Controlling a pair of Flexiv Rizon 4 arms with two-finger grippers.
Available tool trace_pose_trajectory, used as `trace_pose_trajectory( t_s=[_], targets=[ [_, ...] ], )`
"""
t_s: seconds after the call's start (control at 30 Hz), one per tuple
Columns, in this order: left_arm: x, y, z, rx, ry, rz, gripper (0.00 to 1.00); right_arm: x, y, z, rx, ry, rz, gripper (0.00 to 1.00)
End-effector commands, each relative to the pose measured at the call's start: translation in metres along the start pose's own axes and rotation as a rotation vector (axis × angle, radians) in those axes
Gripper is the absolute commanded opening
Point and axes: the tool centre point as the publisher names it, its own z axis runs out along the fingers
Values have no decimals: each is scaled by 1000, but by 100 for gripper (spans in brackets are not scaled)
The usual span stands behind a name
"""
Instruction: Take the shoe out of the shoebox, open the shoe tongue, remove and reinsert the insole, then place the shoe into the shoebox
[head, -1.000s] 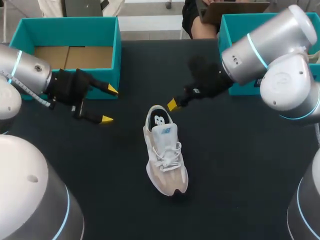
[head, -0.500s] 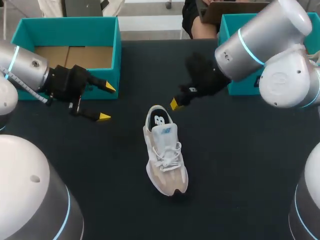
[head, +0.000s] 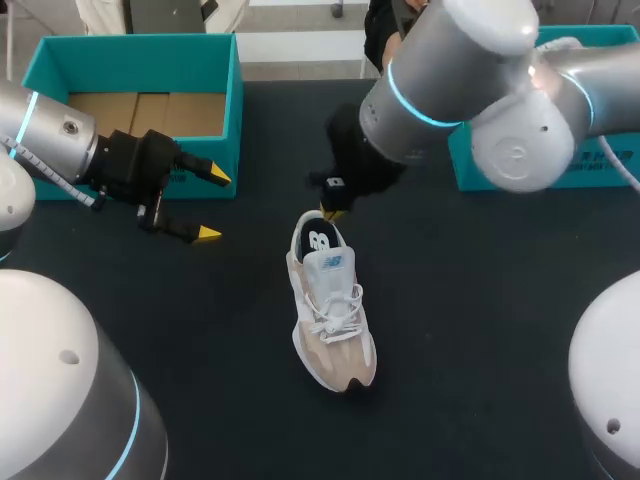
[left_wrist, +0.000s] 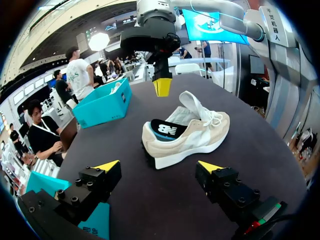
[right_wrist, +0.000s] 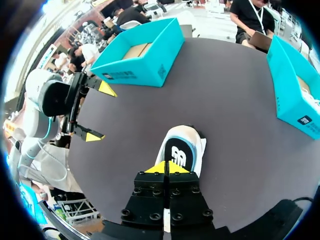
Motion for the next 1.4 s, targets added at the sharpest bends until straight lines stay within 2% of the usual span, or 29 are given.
trace_pose_trajectory(
  t_s=[0.03,0.47,0.57,0.8,1.23,1.4],
  targets=[
    [0,0,0,-3,1,0,100,3,-12,4,-63,-66,6,0],
    [0,0,0,-3,1,0,100,3,-12,4,-63,-66,6,0],
    [0,0,0,-3,1,0,100,-5,-15,17,-30,-132,14,0],
    [0,0,0,-3,1,0,100,-19,-22,37,5,-165,37,0],
    [0,0,0,-3,1,0,100,-21,-29,67,53,-143,19,0],
    [0,0,0,-3,1,0,100,-24,-30,77,85,-182,-11,0]
  ],
)
